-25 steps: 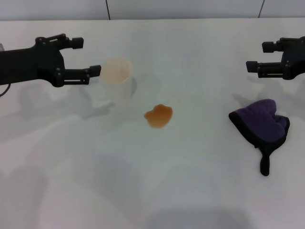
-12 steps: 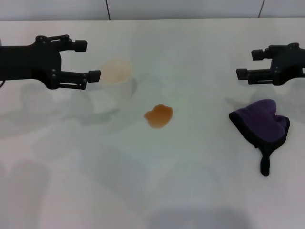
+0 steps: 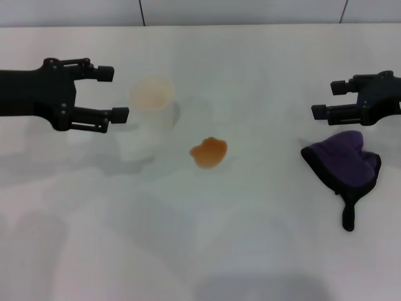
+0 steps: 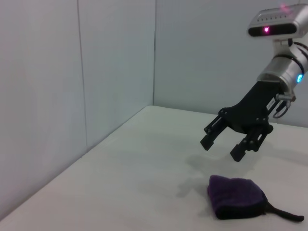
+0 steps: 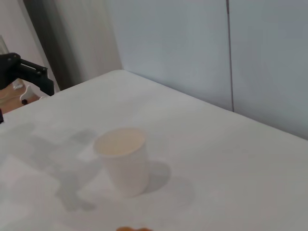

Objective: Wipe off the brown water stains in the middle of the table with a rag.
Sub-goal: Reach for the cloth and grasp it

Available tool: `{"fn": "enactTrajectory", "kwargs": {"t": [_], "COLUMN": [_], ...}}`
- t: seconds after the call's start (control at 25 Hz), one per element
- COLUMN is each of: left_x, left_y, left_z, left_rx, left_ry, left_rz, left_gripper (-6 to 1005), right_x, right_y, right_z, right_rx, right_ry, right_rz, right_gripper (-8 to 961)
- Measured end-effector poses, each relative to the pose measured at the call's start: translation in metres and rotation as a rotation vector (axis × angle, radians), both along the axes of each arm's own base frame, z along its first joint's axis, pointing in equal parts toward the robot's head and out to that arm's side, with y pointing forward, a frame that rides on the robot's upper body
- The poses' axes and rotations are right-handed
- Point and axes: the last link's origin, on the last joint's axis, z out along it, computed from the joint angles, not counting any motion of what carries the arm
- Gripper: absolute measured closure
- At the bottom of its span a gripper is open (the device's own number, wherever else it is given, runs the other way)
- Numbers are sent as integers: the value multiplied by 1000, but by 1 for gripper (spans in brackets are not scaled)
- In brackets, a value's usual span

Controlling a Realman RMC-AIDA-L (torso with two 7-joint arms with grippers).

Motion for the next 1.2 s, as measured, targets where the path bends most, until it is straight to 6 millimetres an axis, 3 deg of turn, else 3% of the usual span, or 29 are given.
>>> {"fn": "enactTrajectory", "kwargs": {"t": [0.52,1.2], "left_x": [-17,-4], "left_y": [-12,-6], "left_z": [0,-7], "left_rx": [-2,-44], "left_ry": [6,7], "left_rz": [58,62], "left_gripper": [116,116], "right_x": [3,11], "right_y": [-2,-8], "right_z": [-6,-15], "right_rx": [-22,-114], "right_ry": [-37,-142], "right_rz": [-4,-177], "right_gripper": [231,232]}}
